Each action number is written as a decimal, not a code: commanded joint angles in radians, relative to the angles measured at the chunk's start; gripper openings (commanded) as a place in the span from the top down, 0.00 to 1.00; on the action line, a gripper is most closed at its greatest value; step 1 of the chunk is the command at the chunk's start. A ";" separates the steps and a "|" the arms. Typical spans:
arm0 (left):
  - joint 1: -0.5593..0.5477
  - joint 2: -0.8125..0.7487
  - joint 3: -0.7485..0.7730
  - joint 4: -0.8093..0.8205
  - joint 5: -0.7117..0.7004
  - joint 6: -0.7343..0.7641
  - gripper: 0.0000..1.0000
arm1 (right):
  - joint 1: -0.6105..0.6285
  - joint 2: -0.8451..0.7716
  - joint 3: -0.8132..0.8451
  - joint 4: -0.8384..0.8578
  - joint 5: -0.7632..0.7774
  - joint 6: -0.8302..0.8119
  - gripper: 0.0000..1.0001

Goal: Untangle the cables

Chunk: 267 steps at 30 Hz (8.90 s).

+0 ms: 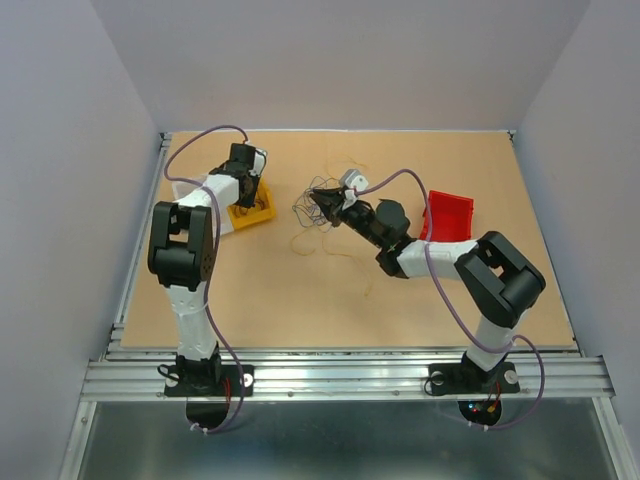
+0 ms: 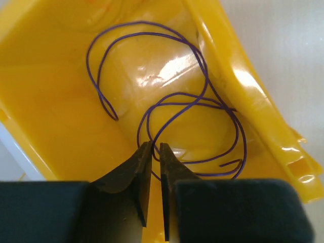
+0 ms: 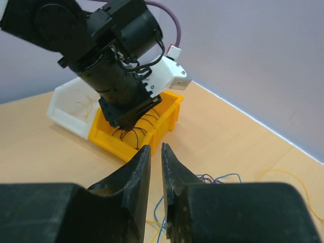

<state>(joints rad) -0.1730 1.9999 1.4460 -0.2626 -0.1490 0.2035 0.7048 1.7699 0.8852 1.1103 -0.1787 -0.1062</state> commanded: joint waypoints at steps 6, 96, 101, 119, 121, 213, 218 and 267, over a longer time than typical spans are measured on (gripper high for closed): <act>-0.002 -0.234 -0.128 0.178 -0.067 0.007 0.39 | -0.016 -0.001 0.204 -0.506 0.275 0.246 0.79; -0.180 -0.856 -0.835 0.686 1.163 0.367 0.18 | 0.032 -0.256 0.038 -0.497 -0.475 0.388 0.99; -0.192 -0.833 -0.825 0.675 1.141 0.372 0.32 | 0.030 -0.245 0.031 -0.464 -0.470 0.390 0.99; -0.195 -0.839 -0.789 0.654 1.166 0.327 0.51 | 0.035 -0.211 0.038 -0.425 -0.476 0.410 0.99; -0.195 -0.840 -0.786 0.654 1.158 0.323 0.43 | 0.035 -0.211 0.037 -0.420 -0.478 0.411 1.00; 0.285 -0.171 -0.240 0.204 0.069 0.033 0.56 | 0.004 -0.413 -0.172 -0.449 0.185 0.413 0.20; 0.290 -0.321 -0.318 0.260 0.065 0.025 0.46 | -0.001 -0.304 -0.100 -0.466 0.127 0.419 0.22; -0.049 -0.862 -0.638 0.870 0.419 -0.036 0.23 | -0.251 0.752 1.270 -1.155 0.502 0.390 0.24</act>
<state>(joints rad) -0.2199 1.1027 0.7055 0.4755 0.3042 0.2314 0.4526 2.4836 2.0384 -0.0124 0.2348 0.3454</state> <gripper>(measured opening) 0.768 0.763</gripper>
